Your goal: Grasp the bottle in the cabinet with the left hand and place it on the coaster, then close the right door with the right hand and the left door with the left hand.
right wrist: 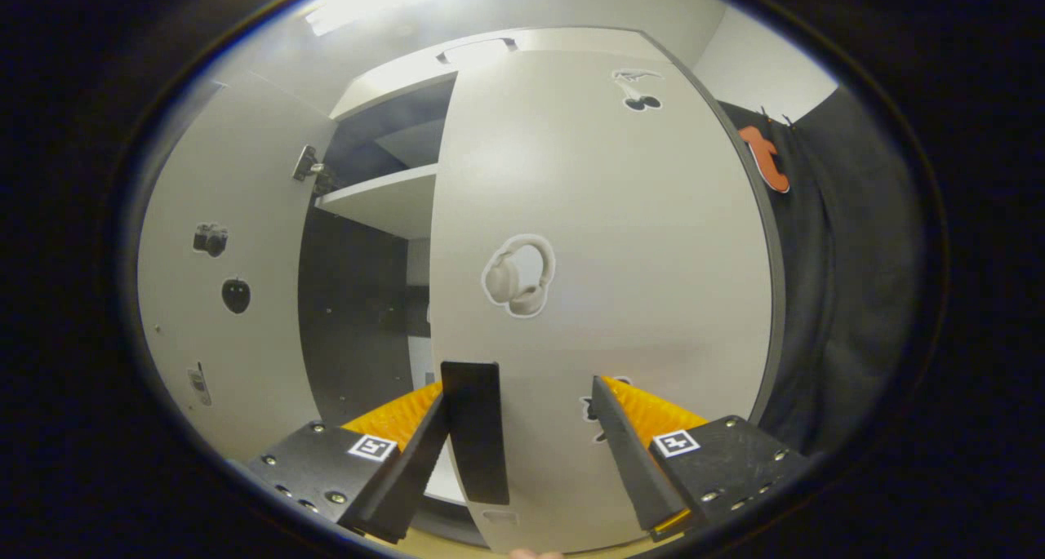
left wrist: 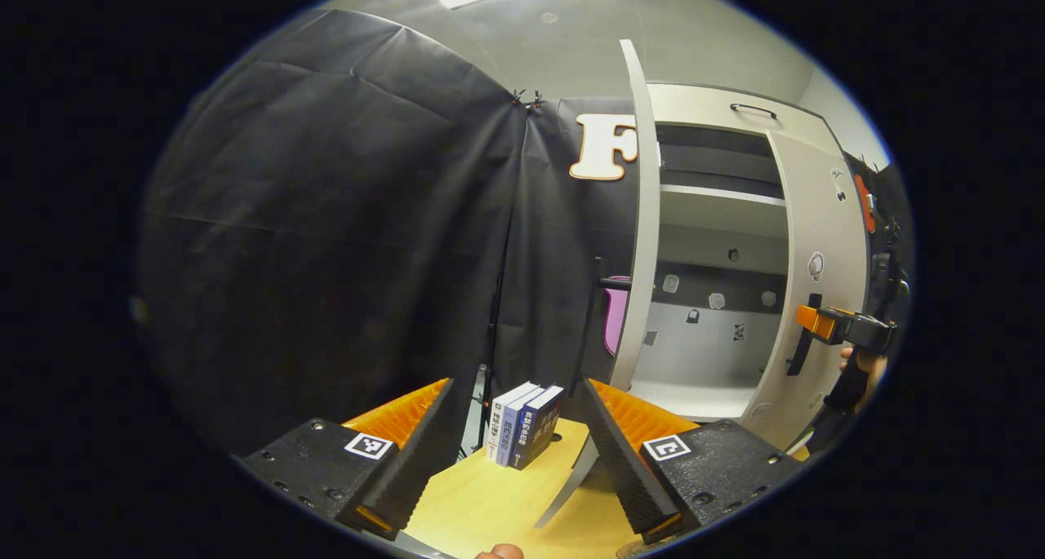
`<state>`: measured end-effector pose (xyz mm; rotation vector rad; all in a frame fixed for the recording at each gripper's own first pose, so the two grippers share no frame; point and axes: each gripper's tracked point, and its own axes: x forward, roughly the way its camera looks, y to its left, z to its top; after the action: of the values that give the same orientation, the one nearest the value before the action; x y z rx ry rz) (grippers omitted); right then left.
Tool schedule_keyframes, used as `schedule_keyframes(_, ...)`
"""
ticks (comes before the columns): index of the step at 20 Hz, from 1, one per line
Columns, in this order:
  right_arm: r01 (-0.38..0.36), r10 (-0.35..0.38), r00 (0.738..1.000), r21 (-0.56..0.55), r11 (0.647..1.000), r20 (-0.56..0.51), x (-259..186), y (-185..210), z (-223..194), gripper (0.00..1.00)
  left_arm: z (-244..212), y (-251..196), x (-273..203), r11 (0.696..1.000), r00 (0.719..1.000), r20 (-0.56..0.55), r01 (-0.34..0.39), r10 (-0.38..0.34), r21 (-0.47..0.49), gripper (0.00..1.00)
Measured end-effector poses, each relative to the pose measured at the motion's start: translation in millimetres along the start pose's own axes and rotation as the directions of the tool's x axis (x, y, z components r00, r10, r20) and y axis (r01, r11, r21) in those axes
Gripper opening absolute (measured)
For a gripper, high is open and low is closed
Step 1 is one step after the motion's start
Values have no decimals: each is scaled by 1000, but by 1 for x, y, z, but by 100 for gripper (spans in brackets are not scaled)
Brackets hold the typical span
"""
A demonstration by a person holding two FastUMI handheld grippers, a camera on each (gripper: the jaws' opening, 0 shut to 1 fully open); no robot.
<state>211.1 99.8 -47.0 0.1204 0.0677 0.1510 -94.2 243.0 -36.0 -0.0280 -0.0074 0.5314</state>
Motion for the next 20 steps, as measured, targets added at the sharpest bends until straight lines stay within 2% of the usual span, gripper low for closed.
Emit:
schedule_keyframes(10,-8,8,1000,-2,1000,-11,6,3,-4,100,2,3,2,1000,1000,-5,-9,9,2,95)
schedule_keyframes(11,-10,9,1000,-2,1000,-14,5,4,-4,100,3,4,3,1000,1000,-5,-7,7,3,91)
schedule_keyframes(12,-10,10,1000,-6,1000,-12,5,3,-4,100,5,3,3,1000,1000,-2,-2,2,3,96)
schedule_keyframes(13,-10,10,1000,-8,1000,-13,5,3,-3,100,9,2,4,1000,1000,3,1,-1,0,92)
schedule_keyframes(14,-10,10,1000,-9,1000,-15,6,3,-3,100,13,1,7,1000,1000,9,9,-9,-7,100)
schedule_keyframes(15,-10,10,1000,-9,1000,-16,5,3,-3,100,18,-1,9,1000,1000,16,22,-22,-13,92)
schedule_keyframes(16,-10,10,1000,-10,1000,-17,5,4,-4,100,26,-2,12,999,999,29,34,-34,-19,92)
schedule_keyframes(18,-18,17,1000,-6,1000,-19,4,4,-4,97,43,-4,20,997,996,57,68,-66,-30,99)
schedule_keyframes(20,-46,47,998,10,999,-29,4,5,-7,97,65,-9,27,993,989,98,117,-113,-33,92)
